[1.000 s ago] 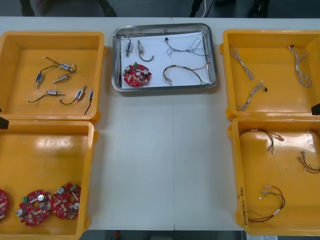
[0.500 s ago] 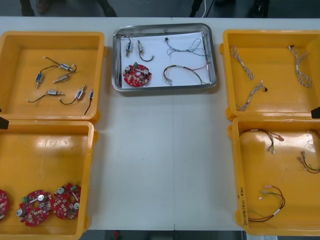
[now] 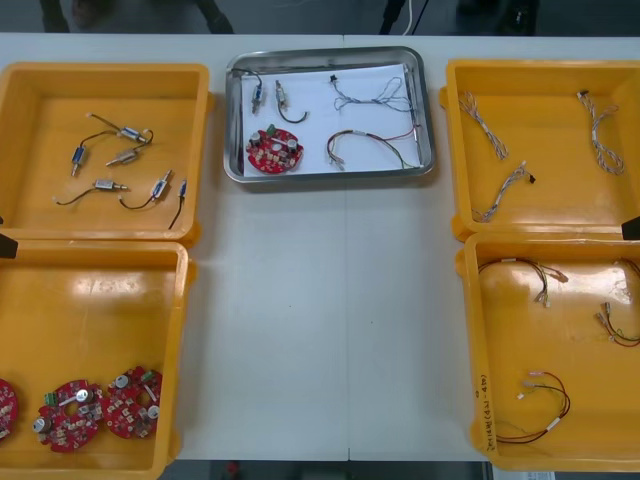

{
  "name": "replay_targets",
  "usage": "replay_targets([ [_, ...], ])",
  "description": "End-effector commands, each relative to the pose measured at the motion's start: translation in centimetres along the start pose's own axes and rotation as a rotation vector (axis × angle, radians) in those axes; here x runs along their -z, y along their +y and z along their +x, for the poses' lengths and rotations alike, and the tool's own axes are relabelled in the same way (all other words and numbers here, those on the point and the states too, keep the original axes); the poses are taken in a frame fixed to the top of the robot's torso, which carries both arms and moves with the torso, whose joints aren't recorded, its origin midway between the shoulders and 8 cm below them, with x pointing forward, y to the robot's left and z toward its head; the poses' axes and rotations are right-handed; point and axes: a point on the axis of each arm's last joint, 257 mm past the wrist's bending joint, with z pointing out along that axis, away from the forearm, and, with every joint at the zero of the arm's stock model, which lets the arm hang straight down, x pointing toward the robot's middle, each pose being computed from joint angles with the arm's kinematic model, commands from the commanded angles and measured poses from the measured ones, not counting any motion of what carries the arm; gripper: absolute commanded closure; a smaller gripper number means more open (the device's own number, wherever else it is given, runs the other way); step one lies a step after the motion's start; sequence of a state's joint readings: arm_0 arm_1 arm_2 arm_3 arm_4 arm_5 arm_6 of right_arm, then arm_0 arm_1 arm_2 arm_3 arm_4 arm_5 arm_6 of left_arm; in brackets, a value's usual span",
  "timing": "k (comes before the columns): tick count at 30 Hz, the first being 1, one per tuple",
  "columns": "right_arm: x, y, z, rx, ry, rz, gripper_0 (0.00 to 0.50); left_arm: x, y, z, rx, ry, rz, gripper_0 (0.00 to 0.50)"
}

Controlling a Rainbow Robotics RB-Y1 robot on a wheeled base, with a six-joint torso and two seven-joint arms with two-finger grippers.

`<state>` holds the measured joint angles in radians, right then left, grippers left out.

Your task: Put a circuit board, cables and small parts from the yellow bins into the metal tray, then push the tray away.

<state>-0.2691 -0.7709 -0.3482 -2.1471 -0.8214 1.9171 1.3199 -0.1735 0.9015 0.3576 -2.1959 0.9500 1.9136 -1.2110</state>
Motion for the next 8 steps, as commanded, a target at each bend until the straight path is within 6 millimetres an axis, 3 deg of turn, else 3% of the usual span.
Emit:
replay_targets([
  [1, 0.59, -0.27, -0.12, -0.040, -0.028, 0.004, 0.000, 1.47, 1.33, -0.38, -0.062, -0.021, -0.048, 0.000],
  [8, 0.59, -0.27, -0.12, -0.040, -0.028, 0.004, 0.000, 1.47, 1.33, -0.38, -0.062, -0.021, -0.048, 0.000],
])
